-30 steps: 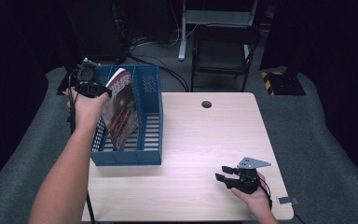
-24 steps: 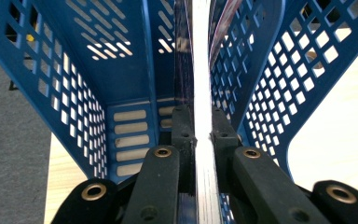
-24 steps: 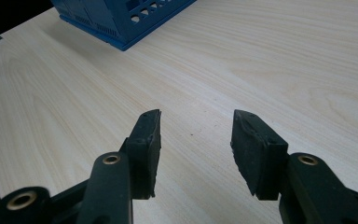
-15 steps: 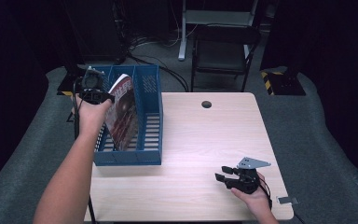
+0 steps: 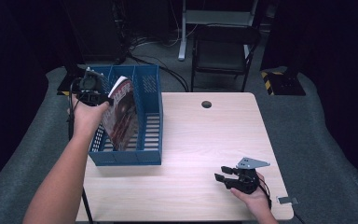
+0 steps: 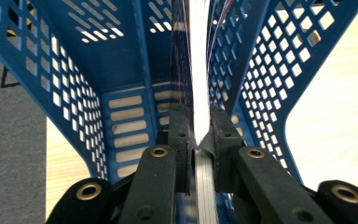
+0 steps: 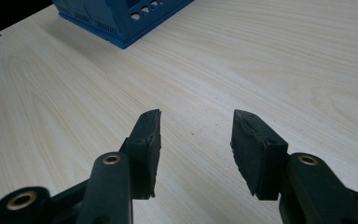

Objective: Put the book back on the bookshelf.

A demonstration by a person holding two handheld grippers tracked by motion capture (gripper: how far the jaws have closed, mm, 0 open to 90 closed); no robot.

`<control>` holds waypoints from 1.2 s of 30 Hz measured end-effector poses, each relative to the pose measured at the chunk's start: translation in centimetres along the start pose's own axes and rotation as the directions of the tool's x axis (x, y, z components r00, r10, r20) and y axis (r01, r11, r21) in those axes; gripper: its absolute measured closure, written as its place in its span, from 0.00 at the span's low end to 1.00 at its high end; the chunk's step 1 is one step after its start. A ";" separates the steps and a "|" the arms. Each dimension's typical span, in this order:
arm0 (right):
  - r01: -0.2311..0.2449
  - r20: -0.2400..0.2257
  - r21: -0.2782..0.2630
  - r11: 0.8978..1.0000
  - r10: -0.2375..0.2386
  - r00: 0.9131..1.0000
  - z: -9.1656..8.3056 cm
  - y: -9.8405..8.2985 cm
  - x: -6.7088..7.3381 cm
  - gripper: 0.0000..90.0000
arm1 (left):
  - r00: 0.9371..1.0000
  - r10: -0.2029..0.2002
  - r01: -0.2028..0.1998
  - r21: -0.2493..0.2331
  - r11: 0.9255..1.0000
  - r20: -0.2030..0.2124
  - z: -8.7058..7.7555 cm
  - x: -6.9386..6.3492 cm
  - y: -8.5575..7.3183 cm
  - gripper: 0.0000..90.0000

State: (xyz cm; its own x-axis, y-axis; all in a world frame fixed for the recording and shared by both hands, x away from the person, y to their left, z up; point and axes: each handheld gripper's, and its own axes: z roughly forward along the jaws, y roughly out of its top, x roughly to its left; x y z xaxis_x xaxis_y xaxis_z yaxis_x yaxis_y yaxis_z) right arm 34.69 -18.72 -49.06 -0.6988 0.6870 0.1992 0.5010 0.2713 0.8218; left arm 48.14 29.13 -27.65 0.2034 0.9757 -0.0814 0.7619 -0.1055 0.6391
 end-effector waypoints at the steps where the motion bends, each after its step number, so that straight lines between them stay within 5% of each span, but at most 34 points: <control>1: -0.002 -0.003 0.000 1.000 0.002 1.000 0.0 0.0 0.0 0.58 | 1.000 -0.009 0.009 0.000 1.000 0.006 0.0 -0.1 0.0 0.90; 36: 0.000 -0.003 0.005 1.000 0.000 1.000 0.1 0.0 0.0 0.58 | 1.000 0.020 -0.020 0.013 1.000 -0.004 -1.1 -0.3 -0.7 0.92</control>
State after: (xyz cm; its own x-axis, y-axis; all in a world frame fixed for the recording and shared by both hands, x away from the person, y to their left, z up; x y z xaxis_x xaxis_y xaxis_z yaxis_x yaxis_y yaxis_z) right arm 34.71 -18.62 -49.15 -0.7006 0.6847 0.2008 0.5033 0.2748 0.8192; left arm 46.85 29.11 -27.25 0.2159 0.9742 -0.0660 0.7658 -0.1271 0.6304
